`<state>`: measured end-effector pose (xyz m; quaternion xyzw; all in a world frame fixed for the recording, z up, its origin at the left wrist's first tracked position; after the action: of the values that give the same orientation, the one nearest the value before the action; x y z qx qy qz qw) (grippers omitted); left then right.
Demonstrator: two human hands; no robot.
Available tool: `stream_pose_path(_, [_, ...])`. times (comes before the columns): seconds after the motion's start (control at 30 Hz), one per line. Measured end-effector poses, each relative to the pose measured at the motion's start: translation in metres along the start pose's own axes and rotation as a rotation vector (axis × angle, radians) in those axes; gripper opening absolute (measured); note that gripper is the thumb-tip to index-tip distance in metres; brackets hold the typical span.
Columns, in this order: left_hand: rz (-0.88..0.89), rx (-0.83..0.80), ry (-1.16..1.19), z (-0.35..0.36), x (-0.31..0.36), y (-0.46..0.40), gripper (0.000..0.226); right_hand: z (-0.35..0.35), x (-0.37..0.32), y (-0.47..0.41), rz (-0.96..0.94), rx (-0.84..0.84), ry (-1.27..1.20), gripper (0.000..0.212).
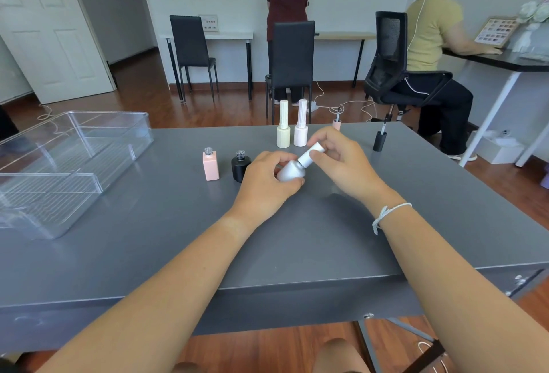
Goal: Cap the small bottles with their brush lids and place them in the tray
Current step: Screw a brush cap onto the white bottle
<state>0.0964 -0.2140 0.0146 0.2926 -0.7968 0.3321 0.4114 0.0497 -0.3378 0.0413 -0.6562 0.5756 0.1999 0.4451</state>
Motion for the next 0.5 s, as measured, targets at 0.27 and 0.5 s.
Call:
stream_pose_path(0.27, [0.003,-0.001,-0.029,0.0005,-0.0002,-0.0008,0.029,-0.0058,0.0080,-0.0016,0.068,0.064,0.090,0.029])
stream_pose_path(0.5, [0.012,0.006,-0.019,-0.0001,0.0004,0.0001,0.029,-0.0054,0.0019,0.0012,0.019,0.022,0.030,0.004])
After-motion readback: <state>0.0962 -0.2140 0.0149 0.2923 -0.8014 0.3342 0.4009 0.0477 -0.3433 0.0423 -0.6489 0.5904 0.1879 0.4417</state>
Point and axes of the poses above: each hand's wrist, its own y-axis away from the middle knuckle, its own z-axis out of the palm, x = y × z, the point moved 10 cm from there along -y, towards the middle knuckle, and after that the axes turned 10 degrees about -x, right-handed, at the moved point
